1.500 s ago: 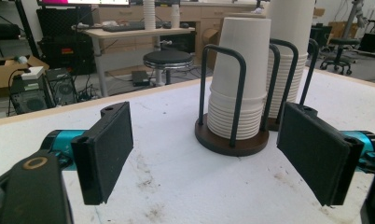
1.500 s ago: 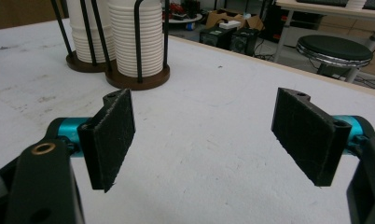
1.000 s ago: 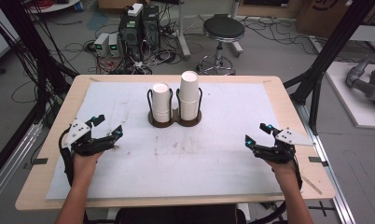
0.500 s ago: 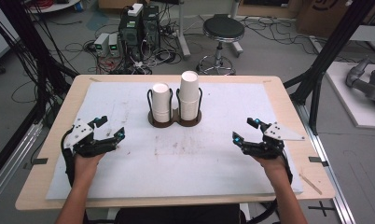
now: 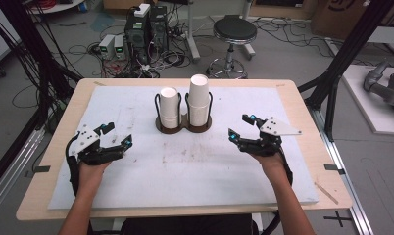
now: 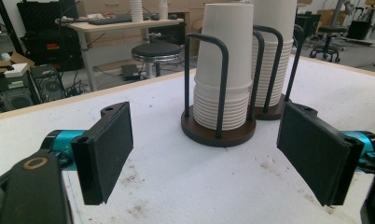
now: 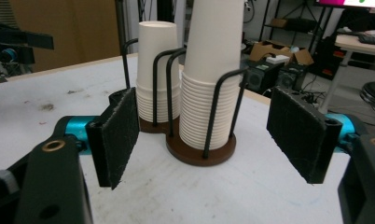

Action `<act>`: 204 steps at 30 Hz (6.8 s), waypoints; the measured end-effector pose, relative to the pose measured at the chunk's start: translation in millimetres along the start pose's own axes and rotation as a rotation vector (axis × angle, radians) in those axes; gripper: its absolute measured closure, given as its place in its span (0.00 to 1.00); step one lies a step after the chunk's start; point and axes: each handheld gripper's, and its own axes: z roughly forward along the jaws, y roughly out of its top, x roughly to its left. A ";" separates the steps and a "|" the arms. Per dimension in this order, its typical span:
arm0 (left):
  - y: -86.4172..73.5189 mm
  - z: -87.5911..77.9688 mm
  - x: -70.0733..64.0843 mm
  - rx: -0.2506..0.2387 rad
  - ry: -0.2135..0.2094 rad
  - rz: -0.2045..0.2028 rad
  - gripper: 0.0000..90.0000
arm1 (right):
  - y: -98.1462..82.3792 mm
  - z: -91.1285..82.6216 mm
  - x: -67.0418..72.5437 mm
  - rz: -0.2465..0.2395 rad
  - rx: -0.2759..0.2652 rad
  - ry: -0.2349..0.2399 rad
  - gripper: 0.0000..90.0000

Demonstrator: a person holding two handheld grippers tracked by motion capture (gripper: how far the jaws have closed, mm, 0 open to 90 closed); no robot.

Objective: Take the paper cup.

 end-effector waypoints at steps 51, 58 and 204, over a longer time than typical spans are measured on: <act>-7.2 -1.6 9.9 0.015 0.009 -0.028 0.20 | 18.5 148.0 49.3 -0.064 0.017 0.146 0.97; -7.6 -0.7 10.2 0.015 0.007 -0.031 0.20 | 13.4 163.9 59.7 -0.064 0.052 0.135 1.00; 120.9 100.0 -66.9 0.012 -0.294 0.052 0.39 | -6.5 75.2 27.6 0.051 0.143 0.180 0.24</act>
